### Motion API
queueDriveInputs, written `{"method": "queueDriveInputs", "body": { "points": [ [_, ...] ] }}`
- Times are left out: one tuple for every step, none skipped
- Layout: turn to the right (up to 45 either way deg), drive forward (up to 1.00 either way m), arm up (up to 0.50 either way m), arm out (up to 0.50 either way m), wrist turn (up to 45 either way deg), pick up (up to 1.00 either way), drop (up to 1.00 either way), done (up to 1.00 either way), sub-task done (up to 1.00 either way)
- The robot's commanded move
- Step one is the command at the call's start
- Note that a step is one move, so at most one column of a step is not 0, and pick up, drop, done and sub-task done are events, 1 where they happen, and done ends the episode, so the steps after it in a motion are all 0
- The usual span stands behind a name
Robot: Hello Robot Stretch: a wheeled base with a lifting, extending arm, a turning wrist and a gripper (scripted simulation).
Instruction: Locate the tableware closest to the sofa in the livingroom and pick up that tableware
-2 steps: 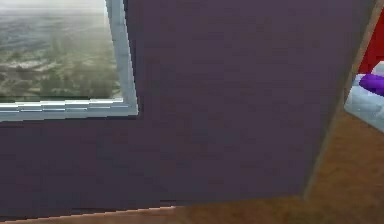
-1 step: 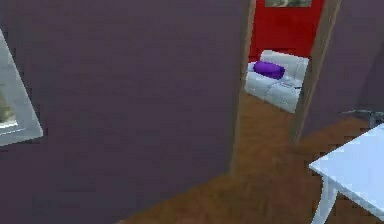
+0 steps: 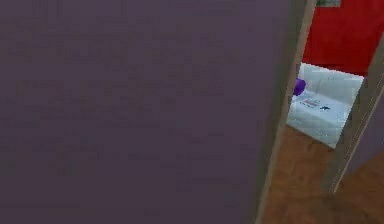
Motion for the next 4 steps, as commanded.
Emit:
{"method": "queueDriveInputs", "body": {
  "points": [
    [39.0, 0.0, 0.0, 0.0, 0.0, 0.0, 0.0, 0.0, 0.0],
    [0.0, 0.8, 0.0, 0.0, 0.0, 0.0, 0.0, 0.0, 0.0],
    [-3.0, 0.0, 0.0, 0.0, 0.0, 0.0, 0.0, 0.0, 0.0],
    [39.0, 0.0, 0.0, 0.0, 0.0, 0.0, 0.0, 0.0, 0.0]
  ]
}}
